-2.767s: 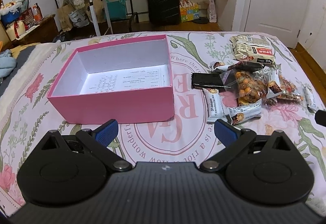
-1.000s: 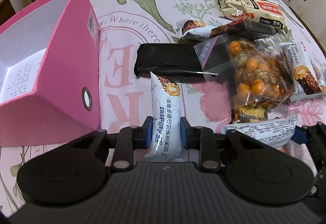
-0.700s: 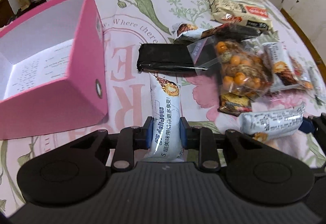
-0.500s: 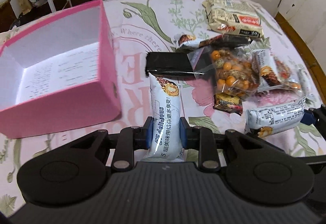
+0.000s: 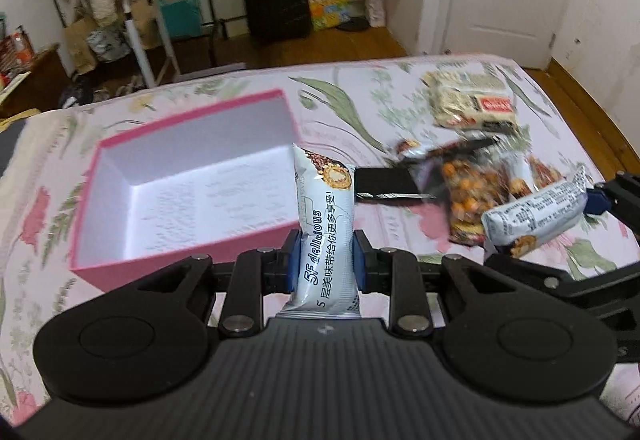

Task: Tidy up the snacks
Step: 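Carry the wafer bar over the pink box and open the left gripper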

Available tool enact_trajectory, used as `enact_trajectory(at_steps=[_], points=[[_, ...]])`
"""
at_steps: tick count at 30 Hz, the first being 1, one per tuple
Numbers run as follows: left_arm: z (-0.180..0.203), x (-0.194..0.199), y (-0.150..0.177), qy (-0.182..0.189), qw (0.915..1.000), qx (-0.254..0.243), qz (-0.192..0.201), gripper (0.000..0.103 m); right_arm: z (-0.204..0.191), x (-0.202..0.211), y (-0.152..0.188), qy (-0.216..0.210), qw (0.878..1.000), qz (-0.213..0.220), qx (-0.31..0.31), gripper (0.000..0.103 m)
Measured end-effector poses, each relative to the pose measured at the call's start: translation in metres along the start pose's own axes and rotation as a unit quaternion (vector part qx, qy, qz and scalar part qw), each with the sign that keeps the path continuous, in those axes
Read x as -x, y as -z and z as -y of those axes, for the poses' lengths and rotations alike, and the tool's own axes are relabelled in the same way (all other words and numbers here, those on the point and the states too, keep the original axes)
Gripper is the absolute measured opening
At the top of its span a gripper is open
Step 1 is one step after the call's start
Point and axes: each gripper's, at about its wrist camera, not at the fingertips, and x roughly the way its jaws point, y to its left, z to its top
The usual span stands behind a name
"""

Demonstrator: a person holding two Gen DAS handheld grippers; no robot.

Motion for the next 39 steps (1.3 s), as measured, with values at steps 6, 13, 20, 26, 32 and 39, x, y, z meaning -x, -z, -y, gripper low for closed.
enact_trajectory(at_steps=[6,13,20,26,32,39], points=[[-0.048,-0.004,-0.017,-0.025,0.9987,0.043,0.015,0.025,-0.022,-0.015,-0.033,-0.037,0.999,0.025,0.028,0.084],[-0.087,-0.046,-0.017,-0.057,0.9939,0.094,0.007,0.025,-0.029,-0.062,-0.066,-0.082,0.994,0.042,0.054,0.084],[-0.107,-0.092,-0.029,-0.068,0.9917,0.106,-0.026,0.025,-0.047,-0.120,-0.086,-0.108,0.985,0.004,0.138,0.084],[-0.110,-0.123,-0.026,-0.070,0.9910,0.104,-0.046,0.027,-0.071,-0.160,-0.082,-0.088,0.977,-0.016,0.194,0.084],[-0.110,-0.128,-0.022,-0.075,0.9894,0.112,-0.053,0.038,-0.084,-0.177,-0.071,-0.072,0.972,-0.015,0.222,0.088],[-0.094,-0.089,-0.028,-0.077,0.9939,0.077,-0.020,0.058,-0.065,-0.145,-0.075,-0.097,0.984,-0.013,0.150,0.089]])
